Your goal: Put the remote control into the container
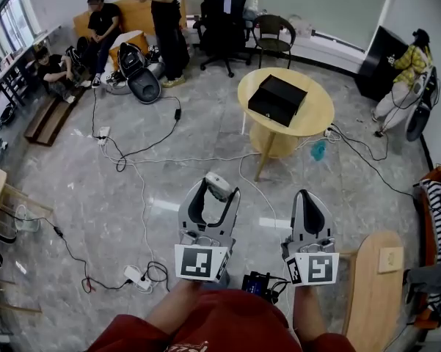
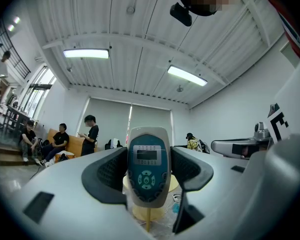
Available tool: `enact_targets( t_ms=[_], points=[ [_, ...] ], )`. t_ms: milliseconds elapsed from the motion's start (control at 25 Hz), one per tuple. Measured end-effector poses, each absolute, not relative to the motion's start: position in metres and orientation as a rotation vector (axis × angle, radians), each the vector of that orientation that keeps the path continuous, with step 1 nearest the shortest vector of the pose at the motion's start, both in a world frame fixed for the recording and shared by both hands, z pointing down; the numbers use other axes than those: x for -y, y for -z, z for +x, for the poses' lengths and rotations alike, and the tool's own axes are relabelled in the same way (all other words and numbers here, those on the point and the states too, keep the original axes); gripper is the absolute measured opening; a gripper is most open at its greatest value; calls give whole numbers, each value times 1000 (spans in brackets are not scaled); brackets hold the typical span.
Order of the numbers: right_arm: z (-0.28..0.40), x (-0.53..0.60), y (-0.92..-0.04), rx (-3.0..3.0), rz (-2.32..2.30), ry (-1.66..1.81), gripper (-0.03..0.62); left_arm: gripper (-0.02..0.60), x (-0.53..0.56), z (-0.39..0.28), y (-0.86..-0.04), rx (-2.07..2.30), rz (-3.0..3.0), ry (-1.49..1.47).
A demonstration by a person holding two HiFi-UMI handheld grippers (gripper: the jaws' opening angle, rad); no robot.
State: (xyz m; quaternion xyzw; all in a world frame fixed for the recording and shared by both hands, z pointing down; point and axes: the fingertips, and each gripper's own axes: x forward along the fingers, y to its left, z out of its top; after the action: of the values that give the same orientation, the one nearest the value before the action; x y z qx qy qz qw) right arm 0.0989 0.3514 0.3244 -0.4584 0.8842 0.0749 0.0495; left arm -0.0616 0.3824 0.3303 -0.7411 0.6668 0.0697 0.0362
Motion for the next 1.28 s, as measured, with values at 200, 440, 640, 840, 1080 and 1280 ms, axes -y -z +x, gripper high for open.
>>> enact_targets(
  t_ms=[200, 440, 640, 840, 1080, 1280],
  points=[
    [58, -322, -321, -2699, -1387, -239, 23, 264, -355, -101, -327, -2053, -2267, -226],
    [16, -293, -310, -2699, -1388, -260, 23, 264, -328, -144, -320, -2063, -2264, -248],
    [-4, -278, -312, -2682, -1394, -269, 23, 264, -311, -165, -323, -2050, -2271, -256],
    [-8, -261, -317, -2668, -1410, -263, 23, 264, -289, -168, -330, -2035, -2294, -249],
    [-6, -226, -327, -2652, -1436, -263, 23, 264, -253, -163, -335, -1996, -2312, -253],
    [8, -183, -324, -2650, -1446, -262, 23, 264, -210, -149, -331, -1987, -2319, -250]
  ],
)
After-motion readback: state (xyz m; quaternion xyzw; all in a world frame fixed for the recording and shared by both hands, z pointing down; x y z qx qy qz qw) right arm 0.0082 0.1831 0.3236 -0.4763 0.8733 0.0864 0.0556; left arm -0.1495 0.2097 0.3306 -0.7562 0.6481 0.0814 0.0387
